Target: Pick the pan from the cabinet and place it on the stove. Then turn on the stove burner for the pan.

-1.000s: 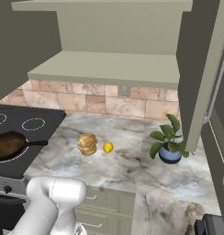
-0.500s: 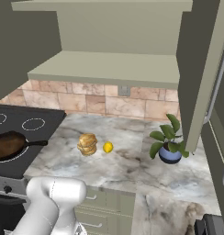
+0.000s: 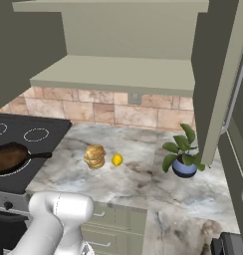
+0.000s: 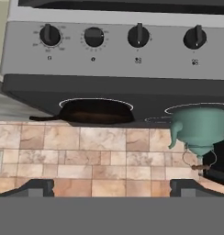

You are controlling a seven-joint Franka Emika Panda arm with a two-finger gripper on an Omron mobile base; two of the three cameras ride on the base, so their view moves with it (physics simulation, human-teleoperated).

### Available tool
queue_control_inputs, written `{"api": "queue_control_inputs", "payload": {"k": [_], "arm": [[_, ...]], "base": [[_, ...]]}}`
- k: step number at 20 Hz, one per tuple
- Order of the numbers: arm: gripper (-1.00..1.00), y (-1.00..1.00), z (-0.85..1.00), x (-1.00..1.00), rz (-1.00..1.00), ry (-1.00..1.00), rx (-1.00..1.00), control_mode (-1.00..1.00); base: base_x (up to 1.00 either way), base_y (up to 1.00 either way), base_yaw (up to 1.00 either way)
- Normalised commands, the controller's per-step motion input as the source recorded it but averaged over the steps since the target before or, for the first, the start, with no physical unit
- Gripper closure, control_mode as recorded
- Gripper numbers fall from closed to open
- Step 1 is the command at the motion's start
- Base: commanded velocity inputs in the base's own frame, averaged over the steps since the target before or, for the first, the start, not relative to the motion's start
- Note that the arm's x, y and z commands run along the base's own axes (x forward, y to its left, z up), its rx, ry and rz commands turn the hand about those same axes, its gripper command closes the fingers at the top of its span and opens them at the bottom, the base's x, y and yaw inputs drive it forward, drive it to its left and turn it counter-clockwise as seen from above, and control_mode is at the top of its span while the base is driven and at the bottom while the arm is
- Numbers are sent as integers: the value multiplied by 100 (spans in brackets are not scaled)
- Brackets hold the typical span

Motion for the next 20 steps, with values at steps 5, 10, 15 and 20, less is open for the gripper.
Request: {"api": "queue_control_inputs", "payload": {"k": [5,10,15,20], "arm": [[-100,0,-9,22,6,0,0,-100],[-100,0,-16,25,6,0,0,-100],[-100,0,-24,17,3,0,0,-100],[-100,0,-31,6,1,0,0,-100]], "base": [[0,0,0],[0,0,0],[0,0,0],[0,0,0]]}}
